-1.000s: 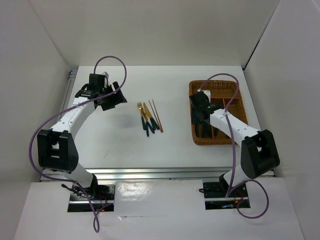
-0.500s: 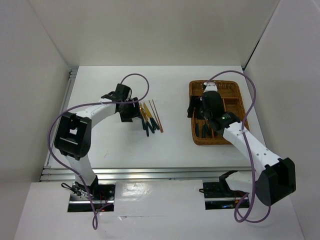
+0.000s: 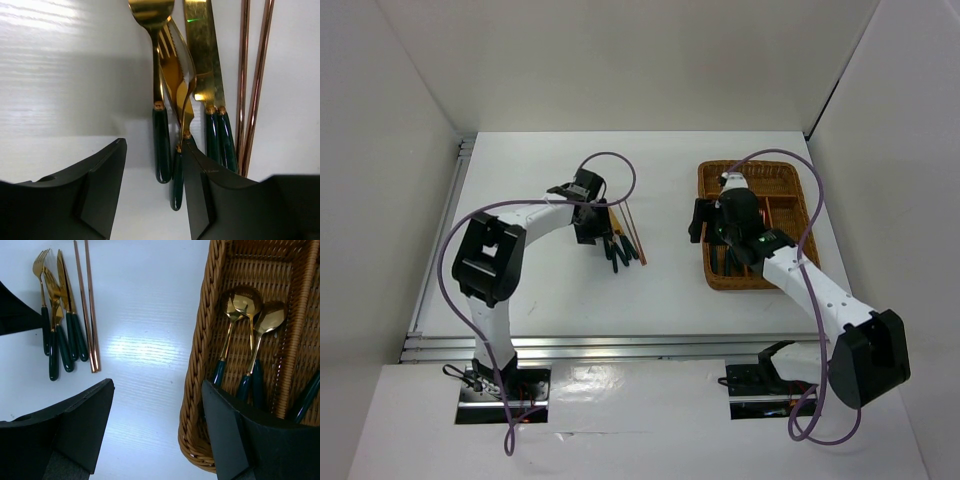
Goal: Sort the eating utensils into containers
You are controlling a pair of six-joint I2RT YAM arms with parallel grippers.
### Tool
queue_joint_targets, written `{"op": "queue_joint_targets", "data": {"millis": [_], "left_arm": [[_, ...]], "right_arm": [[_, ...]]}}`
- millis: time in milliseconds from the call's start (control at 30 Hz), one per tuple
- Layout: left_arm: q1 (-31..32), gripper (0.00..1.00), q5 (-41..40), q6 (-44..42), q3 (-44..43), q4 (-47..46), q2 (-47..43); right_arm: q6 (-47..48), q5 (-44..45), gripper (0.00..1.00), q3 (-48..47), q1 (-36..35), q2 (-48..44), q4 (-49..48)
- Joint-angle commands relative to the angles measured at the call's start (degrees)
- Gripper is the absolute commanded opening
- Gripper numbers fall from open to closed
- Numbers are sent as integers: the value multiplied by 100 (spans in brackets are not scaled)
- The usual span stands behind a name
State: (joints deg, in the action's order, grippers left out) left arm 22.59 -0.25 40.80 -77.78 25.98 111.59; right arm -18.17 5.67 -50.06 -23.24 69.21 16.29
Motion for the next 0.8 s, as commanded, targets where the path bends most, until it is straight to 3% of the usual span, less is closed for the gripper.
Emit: {"op": "queue_joint_targets", "data": {"millis": [0,700,767], "left_arm": [[-35,61,-406,95,-439,232,143],[-35,52,-722,-28,-1152,540,873],[-35,47,-669,-89,-1213,592,934]], "right_arm": [[-2,-101,79,49,31,-57,-320],[-2,-49,80,-65,31,225,-320],[-2,-101,80,-117,31,225,-373]]}}
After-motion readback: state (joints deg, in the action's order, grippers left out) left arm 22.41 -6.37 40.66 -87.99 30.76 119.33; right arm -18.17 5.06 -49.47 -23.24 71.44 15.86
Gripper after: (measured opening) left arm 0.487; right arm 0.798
